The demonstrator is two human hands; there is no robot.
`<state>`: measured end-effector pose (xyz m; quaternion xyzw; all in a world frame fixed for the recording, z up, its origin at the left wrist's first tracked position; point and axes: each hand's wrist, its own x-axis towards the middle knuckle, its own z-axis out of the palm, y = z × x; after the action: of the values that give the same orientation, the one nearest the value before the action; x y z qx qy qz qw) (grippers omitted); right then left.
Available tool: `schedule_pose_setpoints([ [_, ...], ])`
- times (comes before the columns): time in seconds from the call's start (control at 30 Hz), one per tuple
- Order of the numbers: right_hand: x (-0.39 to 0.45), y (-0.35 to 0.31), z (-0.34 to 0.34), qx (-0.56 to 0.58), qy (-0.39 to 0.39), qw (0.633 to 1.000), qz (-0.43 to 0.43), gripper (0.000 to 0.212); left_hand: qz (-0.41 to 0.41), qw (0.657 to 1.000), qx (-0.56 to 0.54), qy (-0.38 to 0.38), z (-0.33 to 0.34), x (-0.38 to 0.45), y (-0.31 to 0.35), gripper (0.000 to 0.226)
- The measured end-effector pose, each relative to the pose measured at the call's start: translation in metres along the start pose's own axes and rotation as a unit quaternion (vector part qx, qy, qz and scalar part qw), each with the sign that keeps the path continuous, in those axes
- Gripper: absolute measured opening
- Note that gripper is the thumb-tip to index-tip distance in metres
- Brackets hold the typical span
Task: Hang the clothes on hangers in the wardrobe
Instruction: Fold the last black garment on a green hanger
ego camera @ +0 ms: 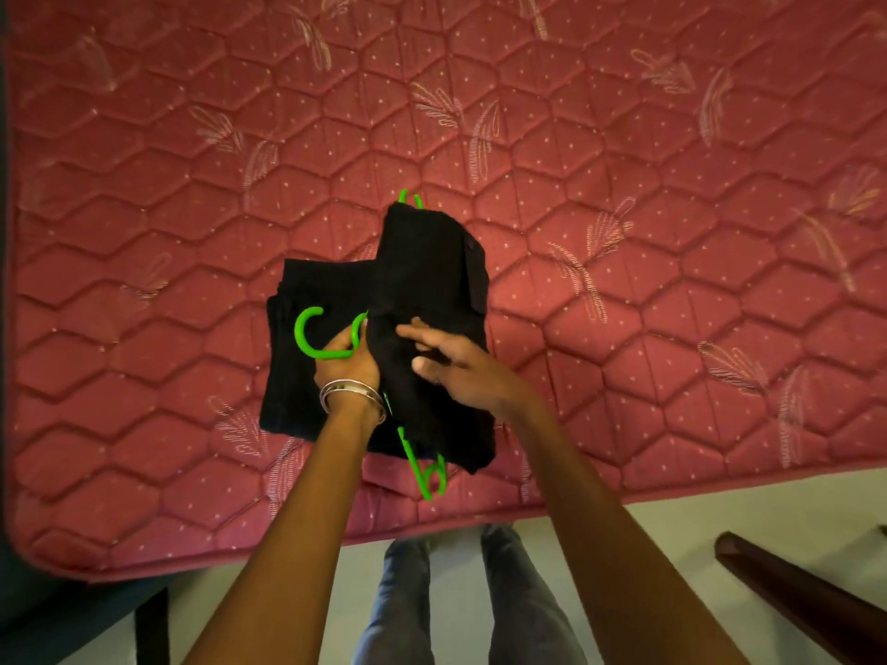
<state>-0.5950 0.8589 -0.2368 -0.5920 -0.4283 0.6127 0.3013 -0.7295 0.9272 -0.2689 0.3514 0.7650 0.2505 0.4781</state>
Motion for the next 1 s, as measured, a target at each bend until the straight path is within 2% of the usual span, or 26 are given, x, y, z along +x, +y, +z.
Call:
schedule_pose_setpoints([
  [0.07, 0.012, 0.017, 0.010, -0.106, 0.017, 0.994, 0.003, 0.054, -0.027, 0.999, -0.028, -0.015, -0.005, 0.000, -0.006, 0.029],
  [0.13, 0.018, 0.028, 0.015, -0.246, 0.007, 0.968, 0.039, 0.065, -0.026, 0.997, -0.063, -0.046, -0.015, 0.003, -0.012, 0.030],
  [0.2, 0.020, 0.035, 0.022, -0.405, -0.009, 0.911, 0.072, 0.072, -0.003, 0.995, -0.078, -0.066, -0.024, 0.002, -0.011, 0.025],
  [0.27, 0.021, 0.038, 0.035, -0.535, -0.001, 0.841, 0.075, 0.063, 0.050, 0.994, -0.063, -0.076, -0.029, -0.002, -0.008, 0.019],
  [0.3, 0.023, 0.039, 0.040, -0.575, 0.012, 0.815, 0.073, 0.057, 0.083, 0.992, -0.048, -0.083, -0.029, -0.006, -0.004, 0.017],
  [0.37, 0.029, 0.041, 0.045, -0.612, 0.028, 0.787, 0.070, 0.052, 0.122, 0.987, -0.024, -0.102, -0.029, -0.014, 0.002, 0.013],
  [0.5, 0.034, 0.046, 0.046, -0.695, -0.015, 0.715, 0.067, 0.059, 0.116, 0.985, -0.022, -0.127, -0.031, -0.025, 0.008, 0.016],
  [0.53, 0.033, 0.046, 0.048, -0.704, -0.017, 0.707, 0.068, 0.060, 0.116, 0.984, -0.019, -0.131, -0.033, -0.025, 0.008, 0.018],
  [0.6, 0.036, 0.041, 0.044, -0.690, -0.011, 0.723, 0.043, 0.054, 0.115, 0.984, -0.017, -0.138, -0.035, -0.026, 0.009, 0.022],
  [0.7, 0.054, 0.023, 0.018, -0.628, -0.040, 0.774, -0.069, 0.035, 0.113, 0.985, -0.017, -0.127, -0.036, -0.025, 0.010, 0.022],
  [0.73, 0.060, 0.018, 0.008, -0.585, -0.026, 0.806, -0.087, 0.029, 0.107, 0.987, -0.026, -0.115, -0.036, -0.024, 0.010, 0.024],
  [0.8, 0.067, 0.017, -0.007, -0.467, 0.101, 0.870, -0.120, 0.029, 0.096, 0.989, -0.040, -0.104, -0.035, -0.019, 0.009, 0.024],
  [0.83, 0.067, 0.020, -0.009, -0.441, 0.166, 0.873, -0.124, 0.039, 0.097, 0.989, -0.039, -0.104, -0.036, -0.017, 0.010, 0.024],
  [0.87, 0.063, 0.024, -0.009, -0.449, 0.192, 0.864, -0.123, 0.053, 0.098, 0.989, -0.038, -0.105, -0.036, -0.015, 0.011, 0.024],
  [0.93, 0.059, 0.033, -0.001, -0.525, 0.147, 0.831, -0.105, 0.088, 0.102, 0.988, -0.039, -0.108, -0.037, -0.012, 0.012, 0.023],
  [1.0, 0.058, 0.036, 0.007, -0.578, 0.100, 0.808, -0.047, 0.106, 0.117, 0.985, -0.045, -0.121, -0.039, -0.010, 0.013, 0.021],
])
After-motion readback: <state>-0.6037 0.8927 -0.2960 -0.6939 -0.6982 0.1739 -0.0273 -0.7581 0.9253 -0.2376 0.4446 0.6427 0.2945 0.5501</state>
